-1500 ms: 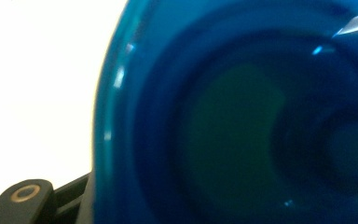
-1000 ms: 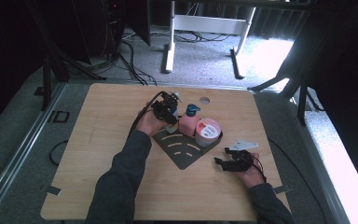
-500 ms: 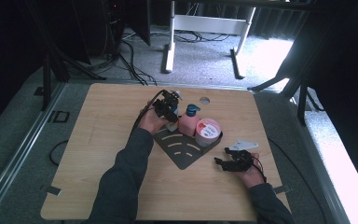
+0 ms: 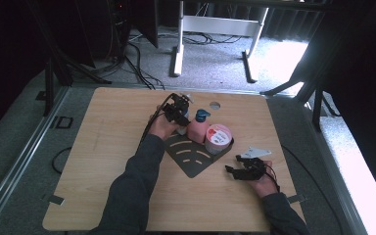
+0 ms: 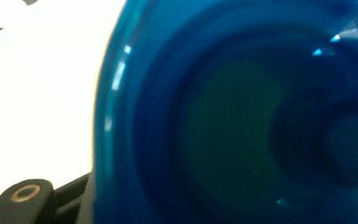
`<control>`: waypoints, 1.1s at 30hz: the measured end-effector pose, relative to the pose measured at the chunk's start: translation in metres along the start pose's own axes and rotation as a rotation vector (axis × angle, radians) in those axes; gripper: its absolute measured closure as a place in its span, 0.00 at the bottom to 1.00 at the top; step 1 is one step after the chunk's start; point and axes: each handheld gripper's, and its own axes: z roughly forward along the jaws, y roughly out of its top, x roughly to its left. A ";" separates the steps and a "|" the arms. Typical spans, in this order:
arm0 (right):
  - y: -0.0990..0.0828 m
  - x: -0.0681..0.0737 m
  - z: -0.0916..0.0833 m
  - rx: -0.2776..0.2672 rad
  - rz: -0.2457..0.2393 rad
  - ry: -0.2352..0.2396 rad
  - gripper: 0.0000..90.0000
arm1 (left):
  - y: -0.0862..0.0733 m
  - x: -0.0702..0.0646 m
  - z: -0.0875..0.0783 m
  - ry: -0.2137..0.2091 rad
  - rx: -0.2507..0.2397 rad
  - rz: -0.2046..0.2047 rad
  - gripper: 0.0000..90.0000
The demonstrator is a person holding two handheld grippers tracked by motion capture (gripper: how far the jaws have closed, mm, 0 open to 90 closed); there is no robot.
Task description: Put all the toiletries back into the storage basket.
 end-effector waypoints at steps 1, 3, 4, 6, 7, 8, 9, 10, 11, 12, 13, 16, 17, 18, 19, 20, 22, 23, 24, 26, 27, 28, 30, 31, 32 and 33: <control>0.000 0.000 0.000 0.000 0.000 0.000 0.36 | 0.000 0.000 0.000 0.000 0.000 -0.002 0.62; 0.000 0.000 0.000 0.000 0.000 0.000 0.36 | 0.000 -0.001 0.002 0.003 0.002 0.001 0.62; 0.000 0.000 0.000 0.000 0.001 0.000 0.36 | 0.000 -0.001 0.002 0.002 0.002 0.002 0.61; 0.000 0.000 0.000 0.000 0.000 0.000 0.36 | 0.001 -0.001 0.004 -0.002 0.002 -0.001 0.61; 0.000 0.000 0.000 0.000 0.000 0.000 0.36 | 0.001 -0.002 0.004 -0.003 0.004 -0.001 0.61; 0.000 0.000 0.000 0.000 0.000 0.000 0.36 | 0.001 -0.002 0.005 -0.004 0.006 0.002 0.61; 0.000 0.000 0.000 0.000 0.000 0.000 0.36 | 0.001 -0.003 0.007 -0.002 0.011 0.005 0.61; 0.000 0.000 0.000 0.000 0.000 0.000 0.36 | 0.001 -0.003 0.008 -0.001 0.012 0.006 0.61; 0.000 0.000 0.000 0.000 0.000 0.000 0.36 | 0.001 -0.003 0.008 -0.002 0.014 0.005 0.61; 0.000 0.000 0.000 0.000 0.000 0.000 0.36 | 0.001 -0.002 0.009 -0.005 0.015 0.001 0.61; 0.000 0.000 0.000 0.000 -0.001 0.000 0.36 | 0.001 -0.002 0.009 -0.009 0.018 -0.001 0.61; 0.000 0.000 0.000 0.000 -0.002 0.001 0.36 | 0.001 -0.001 0.009 -0.012 0.018 -0.003 0.61; 0.000 0.000 0.000 0.000 -0.001 0.000 0.36 | 0.001 -0.001 0.010 -0.013 0.016 -0.004 0.61; 0.000 0.000 0.000 0.000 -0.001 0.001 0.36 | 0.001 -0.001 0.010 -0.015 0.015 -0.005 0.61; 0.000 0.000 0.000 0.000 -0.001 0.000 0.36 | 0.001 0.000 0.010 -0.017 0.013 -0.004 0.61; 0.000 0.000 0.000 0.000 -0.002 0.001 0.36 | 0.001 0.000 0.010 -0.018 0.012 -0.005 0.61; 0.000 0.000 0.000 0.000 -0.001 0.001 0.36 | 0.001 0.000 0.011 -0.019 0.011 -0.006 0.61; 0.000 0.000 0.000 0.000 -0.001 0.001 0.36 | 0.001 0.001 0.011 -0.020 0.011 -0.006 0.61; 0.000 0.000 0.000 0.000 -0.001 0.000 0.36 | 0.002 0.001 0.011 -0.021 0.012 -0.005 0.61; 0.000 0.000 0.000 0.000 -0.001 0.000 0.36 | 0.002 0.001 0.012 -0.024 0.008 -0.014 0.61; 0.000 0.000 0.000 0.000 -0.002 0.000 0.36 | 0.002 0.002 0.012 -0.026 0.005 -0.017 0.61; 0.000 0.000 0.000 0.000 -0.001 0.001 0.36 | 0.002 0.002 0.012 -0.030 0.002 -0.023 0.60; 0.000 0.000 0.000 0.000 -0.002 0.001 0.36 | 0.002 0.003 0.013 -0.025 -0.002 -0.026 0.60; 0.000 0.000 0.000 0.000 -0.002 0.002 0.36 | 0.002 0.004 0.013 -0.024 -0.003 -0.026 0.59; 0.000 0.000 0.000 0.000 -0.002 0.002 0.36 | 0.002 0.004 0.013 -0.027 -0.005 -0.025 0.58; 0.000 0.000 0.000 0.000 -0.002 0.002 0.36 | 0.002 0.004 0.013 -0.029 -0.011 -0.024 0.58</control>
